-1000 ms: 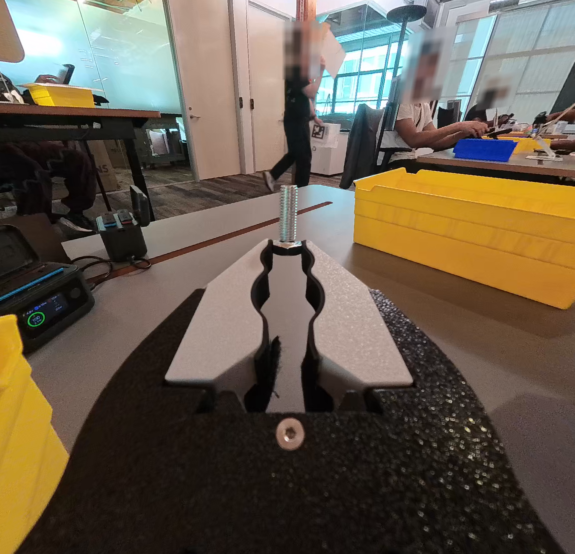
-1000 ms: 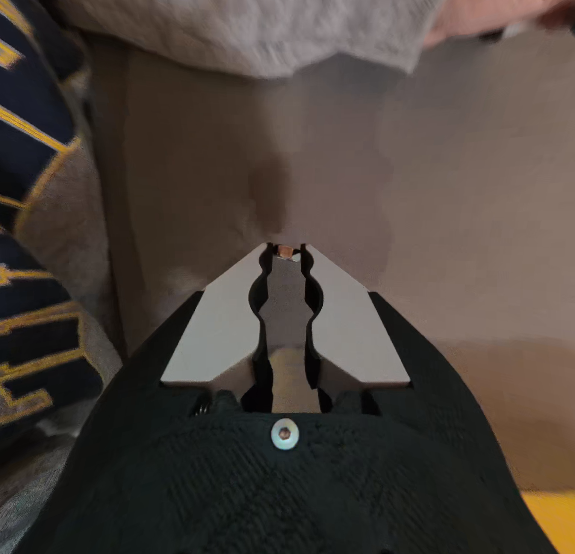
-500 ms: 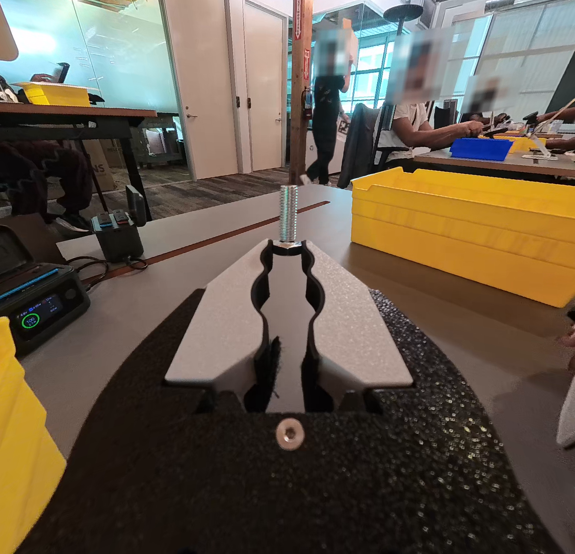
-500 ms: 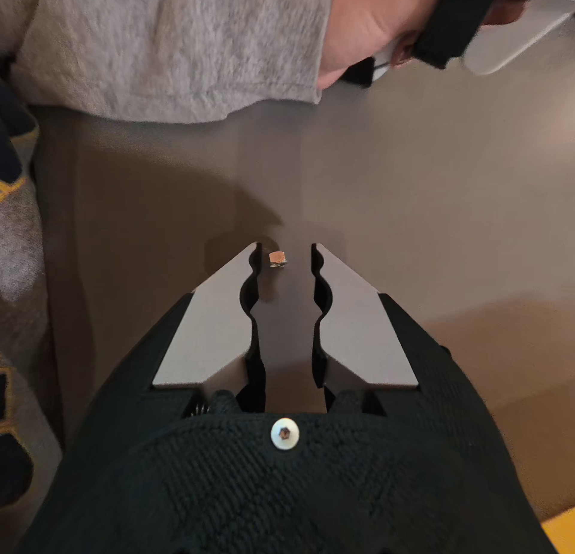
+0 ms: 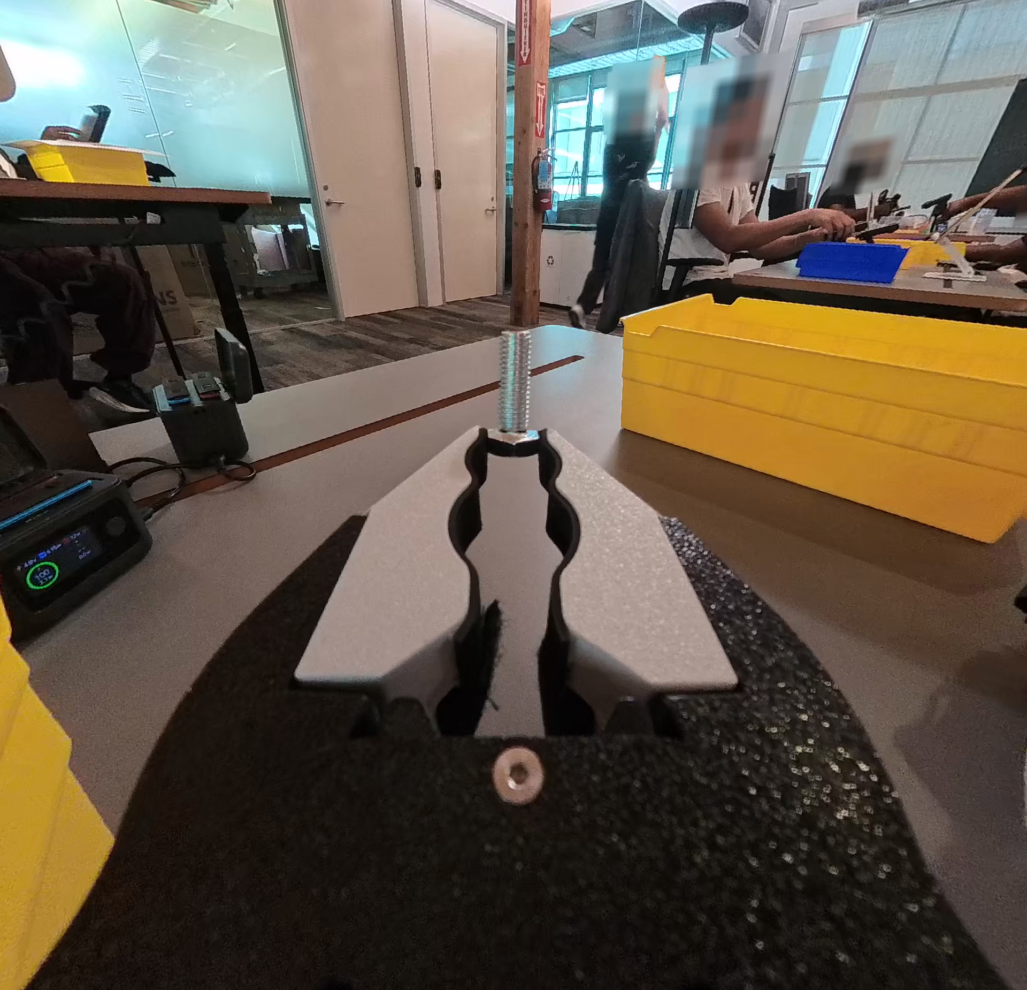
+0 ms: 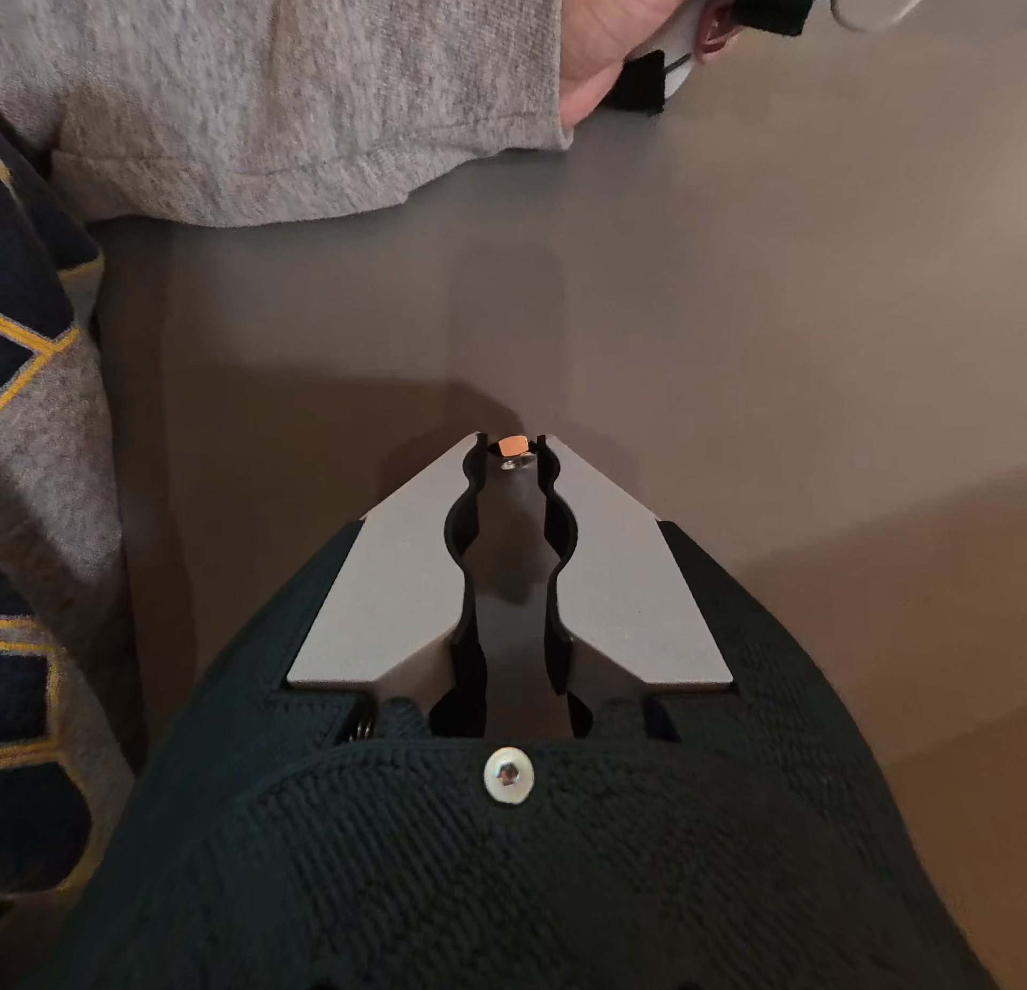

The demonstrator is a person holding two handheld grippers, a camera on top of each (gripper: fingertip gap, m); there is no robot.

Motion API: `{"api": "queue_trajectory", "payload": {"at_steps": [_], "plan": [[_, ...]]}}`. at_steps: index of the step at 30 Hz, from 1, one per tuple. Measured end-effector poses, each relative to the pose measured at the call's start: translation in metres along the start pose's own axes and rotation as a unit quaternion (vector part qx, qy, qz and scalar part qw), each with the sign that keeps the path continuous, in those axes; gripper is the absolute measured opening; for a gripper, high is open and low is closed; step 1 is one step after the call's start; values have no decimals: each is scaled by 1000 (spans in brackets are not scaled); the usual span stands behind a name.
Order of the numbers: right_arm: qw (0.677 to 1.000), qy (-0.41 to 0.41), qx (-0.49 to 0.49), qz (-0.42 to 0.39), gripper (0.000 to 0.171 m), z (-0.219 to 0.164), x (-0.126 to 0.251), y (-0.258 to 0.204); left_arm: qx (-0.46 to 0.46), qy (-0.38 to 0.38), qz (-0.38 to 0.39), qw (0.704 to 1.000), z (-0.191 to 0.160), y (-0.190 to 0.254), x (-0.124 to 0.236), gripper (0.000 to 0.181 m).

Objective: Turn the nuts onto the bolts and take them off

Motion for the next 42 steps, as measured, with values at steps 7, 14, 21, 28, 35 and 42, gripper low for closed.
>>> {"api": "queue_trajectory", "payload": {"at_steps": [7, 14, 21, 28, 35, 42], "plan": [[997, 61, -21, 29, 14, 3, 7, 0, 0, 0, -1, 1000, 0, 1, 0, 16], [999, 11, -17, 46, 5, -12, 9, 0, 0, 0, -3, 1000, 0, 1, 0, 16], [994, 46, -16, 96, 24, -11, 30, -18, 2, -2, -3, 1000, -1, 1, -1, 16], [997, 13, 15, 77, 15, -24, 30, -25, 1, -2, -5, 1000, -1, 1, -1, 16], [997, 32, -11, 69, 26, -25, 47, -26, 3, -2, -6, 1000, -1, 2, 0, 16], [1000, 9, -11, 19, 23, -41, 63, -17, 2, -2, -7, 1000, -1, 2, -1, 16]]}}
Point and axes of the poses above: each gripper's, where its closed fingertips meet, x back along the fingers, z out of its top, y = z × x across the jaws, the point moved 6 cm from there along x, back along the fingers, and after that the axes turned 15 degrees about y, right-handed, at the moved point
